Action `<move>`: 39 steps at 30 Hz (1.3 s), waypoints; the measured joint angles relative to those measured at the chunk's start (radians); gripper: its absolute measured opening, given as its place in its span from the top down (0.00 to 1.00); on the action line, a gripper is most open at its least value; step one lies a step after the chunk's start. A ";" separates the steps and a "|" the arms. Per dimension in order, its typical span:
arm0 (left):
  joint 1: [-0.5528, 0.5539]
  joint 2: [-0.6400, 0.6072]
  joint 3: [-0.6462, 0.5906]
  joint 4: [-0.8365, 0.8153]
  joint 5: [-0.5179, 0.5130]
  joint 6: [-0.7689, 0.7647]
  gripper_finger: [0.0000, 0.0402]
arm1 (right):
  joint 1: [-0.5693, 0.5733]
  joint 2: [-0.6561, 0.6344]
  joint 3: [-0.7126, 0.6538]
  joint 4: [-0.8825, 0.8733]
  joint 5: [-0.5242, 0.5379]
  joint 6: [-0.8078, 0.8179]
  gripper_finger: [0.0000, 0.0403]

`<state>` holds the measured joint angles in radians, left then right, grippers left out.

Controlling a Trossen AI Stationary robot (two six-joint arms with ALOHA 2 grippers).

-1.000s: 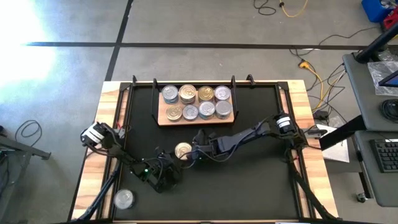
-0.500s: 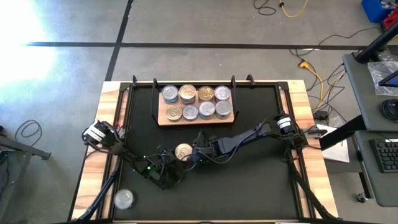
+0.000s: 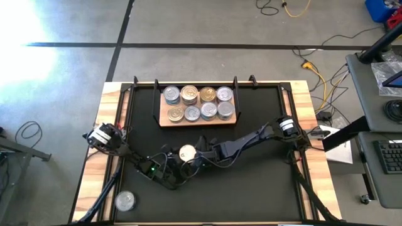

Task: Stack canned seafood by type on shelf
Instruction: Stack the blue-pink tuna can on top of the other blue-pink tuna can on the shelf

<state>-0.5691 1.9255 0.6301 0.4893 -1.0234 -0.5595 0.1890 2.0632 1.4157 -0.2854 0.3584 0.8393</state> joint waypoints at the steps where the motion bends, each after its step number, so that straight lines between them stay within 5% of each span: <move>1: 0.001 0.000 0.001 0.001 0.001 0.000 0.05 | 0.000 0.000 0.002 -0.004 -0.004 -0.006 0.46; 22: -0.016 0.143 0.098 -0.004 -0.070 -0.327 0.09 | 0.054 -0.079 0.018 -0.217 -0.045 0.128 0.32; 32: -0.023 -0.044 0.243 -0.613 -0.033 -0.606 0.09 | 0.072 -0.286 0.017 -0.309 -0.023 0.028 0.25; 39: -0.021 -0.172 0.358 -1.177 -0.065 -0.970 0.09 | 0.066 -0.373 0.017 -0.168 -0.053 -0.272 0.32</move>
<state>-0.5903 1.7536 0.9884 -0.6881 -1.0881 -1.5298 0.2547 1.6898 1.4331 -0.4533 0.3053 0.5670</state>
